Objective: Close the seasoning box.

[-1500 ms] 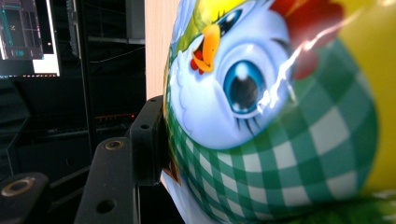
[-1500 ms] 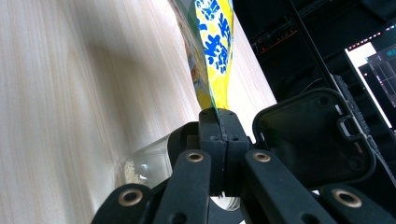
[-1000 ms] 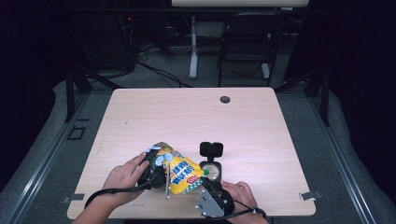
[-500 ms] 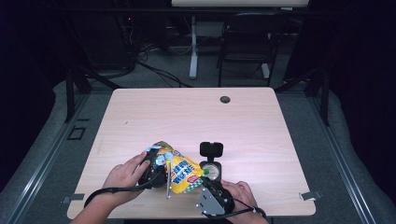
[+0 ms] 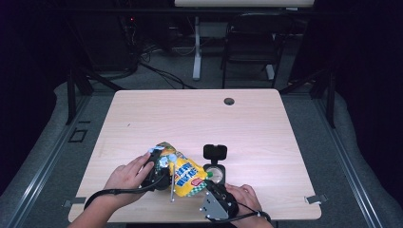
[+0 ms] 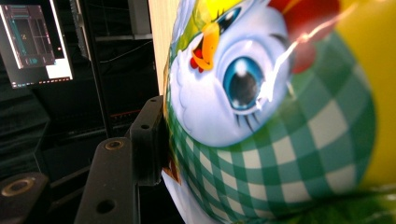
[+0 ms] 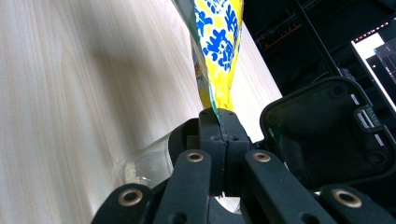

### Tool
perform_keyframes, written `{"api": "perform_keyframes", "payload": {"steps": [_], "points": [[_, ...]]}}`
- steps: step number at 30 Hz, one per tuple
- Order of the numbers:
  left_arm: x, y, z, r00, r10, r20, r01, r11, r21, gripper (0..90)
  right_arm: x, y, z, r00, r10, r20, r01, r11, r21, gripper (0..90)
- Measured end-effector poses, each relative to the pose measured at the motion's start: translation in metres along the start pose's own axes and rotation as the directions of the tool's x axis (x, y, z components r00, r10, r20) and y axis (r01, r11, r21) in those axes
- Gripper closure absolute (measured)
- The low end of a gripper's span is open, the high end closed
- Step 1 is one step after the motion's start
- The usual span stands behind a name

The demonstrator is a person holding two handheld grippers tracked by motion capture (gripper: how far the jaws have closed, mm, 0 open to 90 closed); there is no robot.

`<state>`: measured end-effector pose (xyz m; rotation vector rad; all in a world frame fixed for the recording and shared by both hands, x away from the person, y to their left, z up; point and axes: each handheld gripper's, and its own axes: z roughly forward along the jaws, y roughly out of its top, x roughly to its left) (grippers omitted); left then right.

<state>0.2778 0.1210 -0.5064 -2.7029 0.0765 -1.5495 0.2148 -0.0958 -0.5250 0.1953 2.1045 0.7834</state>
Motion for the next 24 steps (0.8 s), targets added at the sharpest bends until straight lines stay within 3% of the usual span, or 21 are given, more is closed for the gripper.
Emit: {"api": "perform_keyframes", "payload": {"steps": [5, 8, 24], "points": [[0.0033, 0.0010, -0.0021, 0.9995, 0.032, -0.002, -0.032, 0.9994, 0.015, 47.8, 0.0005, 0.0002, -0.0001, 1.0000, -0.001, 0.003, 0.001, 1.000, -0.002, 90.0], [0.0031, 0.0008, -0.0027, 0.9998, 0.021, -0.008, -0.021, 0.9997, 0.011, 47.8, 0.0007, 0.0004, -0.0004, 1.0000, -0.004, 0.004, 0.004, 1.000, -0.002, 90.0], [0.0090, 0.0046, -0.0060, 0.9970, 0.075, -0.017, -0.075, 0.9967, 0.033, 47.9, 0.0004, -0.0009, -0.0004, 1.0000, 0.008, 0.003, -0.008, 1.000, -0.002, 90.0]]}}
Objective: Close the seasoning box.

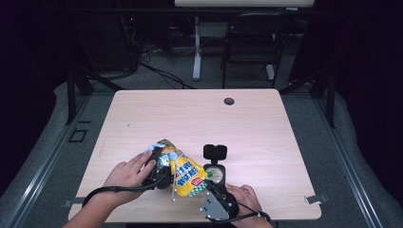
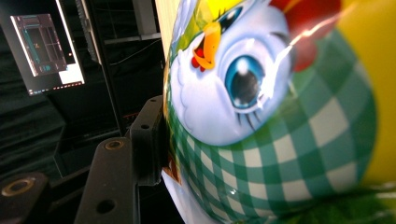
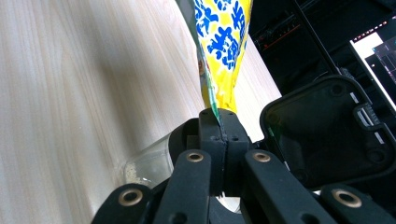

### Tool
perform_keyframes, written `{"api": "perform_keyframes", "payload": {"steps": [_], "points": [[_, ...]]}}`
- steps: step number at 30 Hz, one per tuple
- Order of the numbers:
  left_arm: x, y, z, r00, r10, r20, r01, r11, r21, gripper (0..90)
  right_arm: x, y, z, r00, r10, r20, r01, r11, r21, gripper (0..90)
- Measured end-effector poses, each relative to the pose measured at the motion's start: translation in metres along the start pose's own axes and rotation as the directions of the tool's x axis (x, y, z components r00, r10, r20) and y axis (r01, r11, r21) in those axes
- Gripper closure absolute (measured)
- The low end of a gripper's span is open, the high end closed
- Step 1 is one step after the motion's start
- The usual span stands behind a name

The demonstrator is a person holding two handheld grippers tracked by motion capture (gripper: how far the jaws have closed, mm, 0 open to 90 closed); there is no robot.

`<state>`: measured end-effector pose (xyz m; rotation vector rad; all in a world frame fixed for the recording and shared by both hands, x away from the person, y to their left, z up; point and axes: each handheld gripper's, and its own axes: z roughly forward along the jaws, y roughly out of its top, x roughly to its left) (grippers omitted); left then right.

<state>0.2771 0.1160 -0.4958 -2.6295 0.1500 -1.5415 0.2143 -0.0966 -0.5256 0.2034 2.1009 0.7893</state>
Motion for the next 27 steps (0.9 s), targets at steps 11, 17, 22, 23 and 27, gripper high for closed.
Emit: {"api": "perform_keyframes", "payload": {"steps": [11, 17, 22, 23, 27], "points": [[0.0015, 0.0010, -0.0012, 0.9998, 0.016, -0.010, -0.016, 0.9999, 0.003, 47.9, 0.0000, 0.0003, -0.0008, 1.0000, -0.005, 0.003, 0.005, 1.000, 0.009, 90.0], [0.0015, 0.0020, -0.0030, 0.9995, 0.024, -0.020, -0.024, 0.9997, 0.009, 47.9, 0.0009, -0.0005, -0.0004, 1.0000, 0.008, 0.002, -0.008, 1.000, -0.006, 90.0], [0.0023, 0.0026, -0.0048, 0.9987, 0.041, -0.030, -0.040, 0.9991, 0.015, 47.9, 0.0012, 0.0000, -0.0012, 1.0000, -0.001, 0.003, 0.001, 1.000, 0.001, 90.0], [0.0025, 0.0026, -0.0052, 0.9987, 0.041, -0.031, -0.041, 0.9990, 0.017, 47.9, 0.0013, -0.0001, -0.0011, 1.0000, 0.000, 0.003, 0.000, 1.000, 0.000, 90.0], [0.0033, 0.0032, -0.0066, 0.9983, 0.048, -0.032, -0.047, 0.9986, 0.023, 48.0, 0.0018, -0.0001, -0.0010, 1.0000, 0.002, 0.002, -0.002, 1.000, -0.005, 90.0]]}}
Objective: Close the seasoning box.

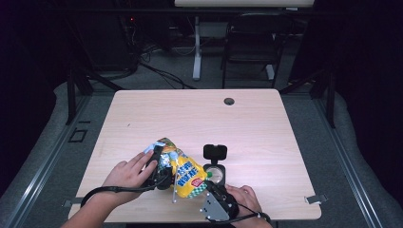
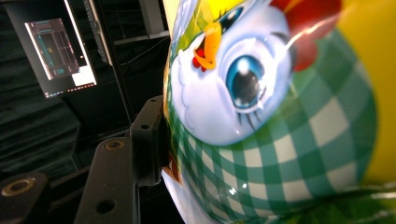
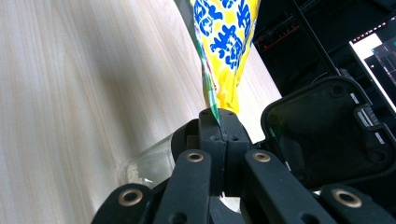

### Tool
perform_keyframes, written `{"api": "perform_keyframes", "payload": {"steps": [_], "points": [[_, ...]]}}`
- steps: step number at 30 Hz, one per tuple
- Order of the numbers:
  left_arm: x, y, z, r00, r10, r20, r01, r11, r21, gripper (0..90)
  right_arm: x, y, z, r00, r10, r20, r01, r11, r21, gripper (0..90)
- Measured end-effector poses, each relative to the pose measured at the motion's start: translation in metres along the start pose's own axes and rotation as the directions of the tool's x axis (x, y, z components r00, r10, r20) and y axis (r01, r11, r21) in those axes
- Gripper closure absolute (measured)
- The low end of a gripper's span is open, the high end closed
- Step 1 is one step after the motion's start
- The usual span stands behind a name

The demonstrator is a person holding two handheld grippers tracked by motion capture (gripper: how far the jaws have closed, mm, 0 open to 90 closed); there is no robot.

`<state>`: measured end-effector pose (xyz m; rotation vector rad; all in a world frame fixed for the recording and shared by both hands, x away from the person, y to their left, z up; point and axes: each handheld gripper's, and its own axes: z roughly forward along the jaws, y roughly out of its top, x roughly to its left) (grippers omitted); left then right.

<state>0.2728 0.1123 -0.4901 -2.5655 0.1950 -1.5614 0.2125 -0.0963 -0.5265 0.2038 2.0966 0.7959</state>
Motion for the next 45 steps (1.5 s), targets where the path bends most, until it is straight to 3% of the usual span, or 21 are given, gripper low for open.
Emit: {"api": "perform_keyframes", "payload": {"steps": [13, 19, 20, 26, 27, 45], "points": [[0.004, 0.003, -0.003, 0.9996, 0.027, -0.001, -0.027, 0.9995, 0.016, 49.1, 0.000, 0.000, 0.000, 1.0000, 0.003, 0.000, -0.003, 1.000, 0.000, 90.0], [0.005, 0.003, -0.005, 0.9988, 0.043, -0.022, -0.043, 0.9990, 0.014, 52.0, 0.001, 0.000, 0.000, 1.0000, 0.000, 0.000, 0.000, 1.000, 0.004, 90.0], [0.005, 0.003, -0.004, 0.9996, 0.028, -0.003, -0.028, 0.9994, 0.018, 52.3, 0.001, -0.001, 0.000, 1.0000, 0.003, 0.000, -0.003, 1.000, 0.000, 90.0], [0.005, 0.004, -0.006, 0.9976, 0.054, -0.042, -0.054, 0.9984, 0.016, 52.7, 0.001, 0.000, 0.000, 1.0000, 0.000, -0.001, 0.001, 1.000, 0.003, 90.0], [0.006, 0.005, -0.007, 0.9979, 0.060, -0.027, -0.059, 0.9980, 0.025, 52.7, 0.001, 0.000, 0.001, 1.0000, 0.003, -0.002, -0.003, 1.000, -0.001, 90.0], [0.008, 0.007, -0.011, 0.9943, 0.093, -0.051, -0.091, 0.9950, 0.042, 52.8, 0.002, 0.000, 0.000, 1.0000, 0.001, -0.004, -0.001, 1.000, 0.001, 90.0]]}}
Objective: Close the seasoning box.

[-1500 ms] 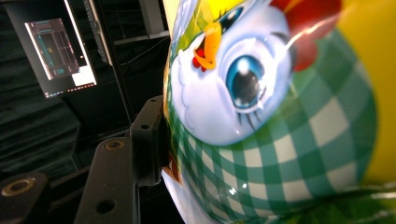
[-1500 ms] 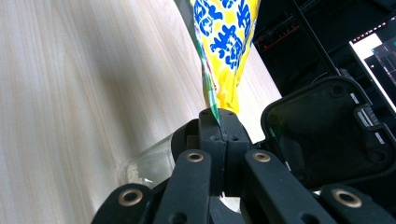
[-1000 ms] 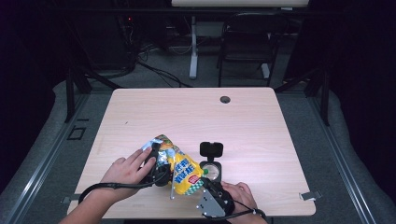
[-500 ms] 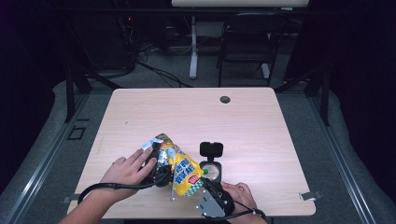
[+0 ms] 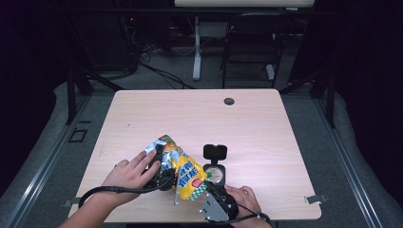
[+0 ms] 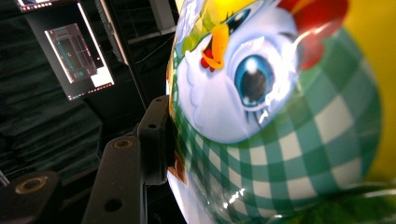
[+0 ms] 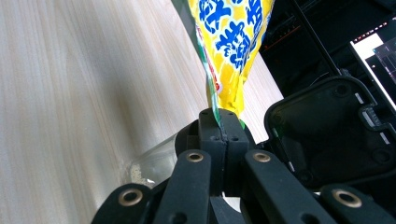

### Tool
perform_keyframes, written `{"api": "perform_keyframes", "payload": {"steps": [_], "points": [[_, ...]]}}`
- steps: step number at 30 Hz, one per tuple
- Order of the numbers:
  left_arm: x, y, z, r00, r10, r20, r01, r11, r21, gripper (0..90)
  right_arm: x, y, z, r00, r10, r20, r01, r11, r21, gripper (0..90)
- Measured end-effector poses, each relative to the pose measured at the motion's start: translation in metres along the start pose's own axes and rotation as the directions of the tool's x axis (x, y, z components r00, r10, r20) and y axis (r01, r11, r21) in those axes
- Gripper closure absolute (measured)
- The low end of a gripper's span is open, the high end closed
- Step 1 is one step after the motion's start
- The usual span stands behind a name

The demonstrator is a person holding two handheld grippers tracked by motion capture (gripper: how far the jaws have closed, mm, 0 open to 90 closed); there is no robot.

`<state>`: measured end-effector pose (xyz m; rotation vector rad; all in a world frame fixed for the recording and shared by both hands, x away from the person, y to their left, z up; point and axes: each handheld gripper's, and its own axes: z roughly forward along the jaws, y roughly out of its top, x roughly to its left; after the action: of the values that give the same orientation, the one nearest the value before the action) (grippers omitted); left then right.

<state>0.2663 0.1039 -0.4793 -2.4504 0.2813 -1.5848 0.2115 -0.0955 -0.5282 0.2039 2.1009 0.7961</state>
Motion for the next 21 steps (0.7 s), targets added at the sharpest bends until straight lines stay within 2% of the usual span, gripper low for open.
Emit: {"api": "perform_keyframes", "payload": {"steps": [21], "points": [[0.0034, 0.0019, -0.0023, 0.9989, 0.044, -0.012, -0.044, 0.9990, 0.007, 52.9, 0.0011, -0.0003, -0.0001, 1.0000, -0.002, 0.004, 0.002, 1.000, 0.000, 90.0]]}}
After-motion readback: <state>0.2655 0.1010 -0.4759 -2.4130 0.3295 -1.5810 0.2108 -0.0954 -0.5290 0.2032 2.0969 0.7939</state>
